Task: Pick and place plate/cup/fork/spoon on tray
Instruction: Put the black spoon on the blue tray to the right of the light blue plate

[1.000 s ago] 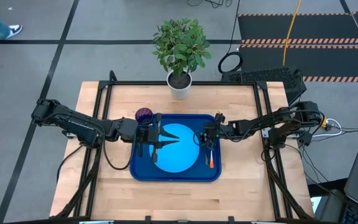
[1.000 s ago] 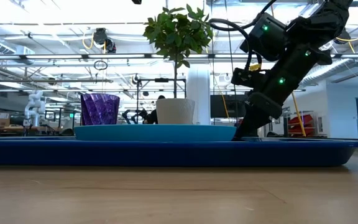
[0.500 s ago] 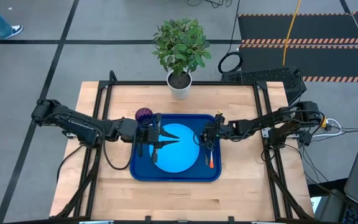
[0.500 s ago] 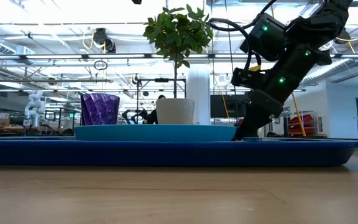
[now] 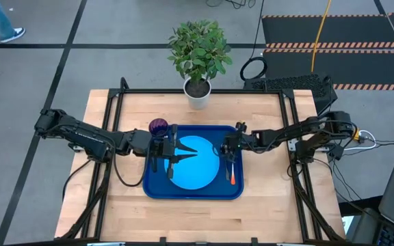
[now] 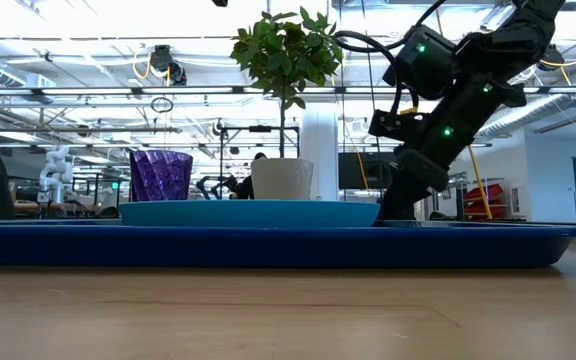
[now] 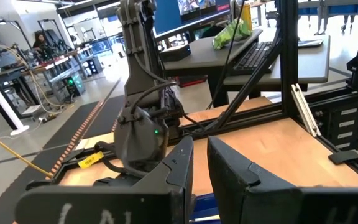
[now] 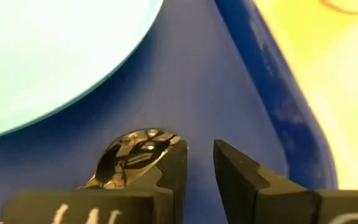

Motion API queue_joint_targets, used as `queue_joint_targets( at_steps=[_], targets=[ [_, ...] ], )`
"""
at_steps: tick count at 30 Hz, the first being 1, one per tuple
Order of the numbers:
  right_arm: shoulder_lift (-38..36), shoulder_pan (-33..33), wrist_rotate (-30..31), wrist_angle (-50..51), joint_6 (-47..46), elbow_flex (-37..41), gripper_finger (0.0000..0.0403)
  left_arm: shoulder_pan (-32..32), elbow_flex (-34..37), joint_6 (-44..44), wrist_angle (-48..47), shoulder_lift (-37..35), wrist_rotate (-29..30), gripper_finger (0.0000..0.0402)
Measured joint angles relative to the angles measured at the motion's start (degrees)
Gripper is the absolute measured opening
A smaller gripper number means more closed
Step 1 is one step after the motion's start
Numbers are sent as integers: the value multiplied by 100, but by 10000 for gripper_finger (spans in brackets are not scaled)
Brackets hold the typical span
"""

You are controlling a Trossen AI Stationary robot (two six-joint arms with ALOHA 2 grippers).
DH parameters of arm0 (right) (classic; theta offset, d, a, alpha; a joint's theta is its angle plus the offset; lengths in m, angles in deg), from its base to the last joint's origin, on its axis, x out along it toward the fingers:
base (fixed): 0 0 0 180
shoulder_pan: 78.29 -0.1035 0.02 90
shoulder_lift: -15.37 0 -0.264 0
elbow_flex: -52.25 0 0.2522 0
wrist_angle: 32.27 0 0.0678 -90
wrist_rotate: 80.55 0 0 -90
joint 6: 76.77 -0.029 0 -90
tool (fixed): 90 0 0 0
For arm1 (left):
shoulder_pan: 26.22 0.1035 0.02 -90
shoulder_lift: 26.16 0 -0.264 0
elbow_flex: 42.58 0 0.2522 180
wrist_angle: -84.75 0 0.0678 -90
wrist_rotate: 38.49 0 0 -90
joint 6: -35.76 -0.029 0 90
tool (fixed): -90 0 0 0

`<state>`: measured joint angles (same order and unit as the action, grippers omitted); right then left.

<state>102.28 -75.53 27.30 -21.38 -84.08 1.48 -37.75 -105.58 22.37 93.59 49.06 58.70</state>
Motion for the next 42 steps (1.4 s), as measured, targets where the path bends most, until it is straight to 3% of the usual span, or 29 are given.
queue_joint_targets(
  at_steps=[8,19,27,35,42],
  targets=[
    [-188,164,-209,-556,247,-6,73,0,-2,-4,19,-2,1,51],
    [-232,329,-622,-6,200,-4,73,-11,-4,42,-8,-2,1,51],
    [-232,723,-1764,11,421,-4,73,-7,-4,20,18,-2,1,51],
    [-229,1019,-2414,19,563,-4,73,4,-4,22,24,-2,1,51],
    [-225,1132,-2546,895,854,-395,73,31,-4,14,44,-2,-1,51]
  ],
)
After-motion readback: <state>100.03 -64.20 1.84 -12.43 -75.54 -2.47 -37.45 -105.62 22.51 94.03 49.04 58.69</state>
